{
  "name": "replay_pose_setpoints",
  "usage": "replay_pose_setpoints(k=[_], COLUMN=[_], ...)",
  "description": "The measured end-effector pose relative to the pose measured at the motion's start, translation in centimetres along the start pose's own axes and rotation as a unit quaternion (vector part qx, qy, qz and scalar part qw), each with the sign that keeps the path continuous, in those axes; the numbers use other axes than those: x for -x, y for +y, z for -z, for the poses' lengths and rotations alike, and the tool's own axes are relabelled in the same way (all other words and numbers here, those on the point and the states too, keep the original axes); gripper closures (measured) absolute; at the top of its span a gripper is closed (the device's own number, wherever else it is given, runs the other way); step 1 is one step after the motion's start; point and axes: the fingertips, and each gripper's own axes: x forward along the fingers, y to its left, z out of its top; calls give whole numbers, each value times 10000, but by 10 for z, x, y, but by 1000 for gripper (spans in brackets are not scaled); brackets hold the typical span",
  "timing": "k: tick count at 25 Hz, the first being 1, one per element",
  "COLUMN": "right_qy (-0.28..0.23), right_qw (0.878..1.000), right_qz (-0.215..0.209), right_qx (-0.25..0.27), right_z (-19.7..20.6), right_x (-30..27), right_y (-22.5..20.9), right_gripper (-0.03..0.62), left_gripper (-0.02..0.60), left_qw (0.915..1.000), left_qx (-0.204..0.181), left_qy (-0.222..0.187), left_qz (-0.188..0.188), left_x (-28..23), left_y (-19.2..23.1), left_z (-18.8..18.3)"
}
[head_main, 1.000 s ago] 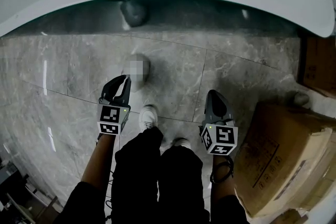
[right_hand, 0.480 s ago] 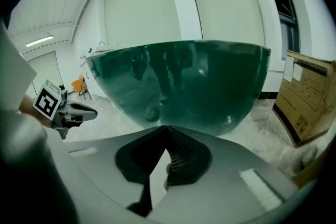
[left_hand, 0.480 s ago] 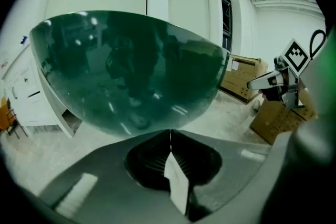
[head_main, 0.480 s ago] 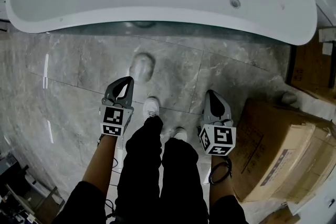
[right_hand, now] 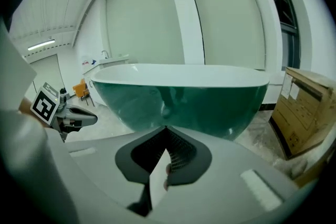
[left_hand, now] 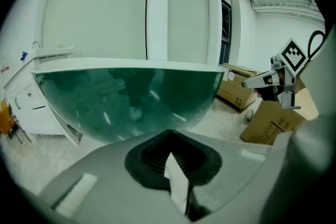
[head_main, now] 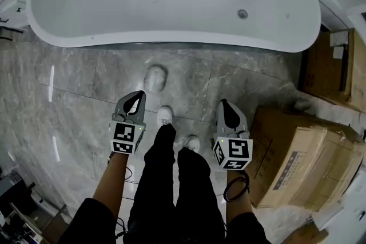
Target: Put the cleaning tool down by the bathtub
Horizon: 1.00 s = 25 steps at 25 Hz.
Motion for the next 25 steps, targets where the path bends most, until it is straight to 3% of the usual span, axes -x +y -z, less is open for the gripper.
replay_pose_setpoints(k=[15, 25], right_qy=[-283, -582], right_qw=[9991, 9979], right_qz=[-298, -252], right_qx=[72, 89], right_z=[-103, -165], right_x=[84, 143], right_y=[49, 54], right_gripper=[582, 582], left_gripper=[580, 581], left_qw=[9997, 9994], left_qx=[-53, 2], left_qy=[-23, -195], left_qz=[245, 288], left_x=[91, 141], left_y=[-30, -49], left_z=[-93, -154])
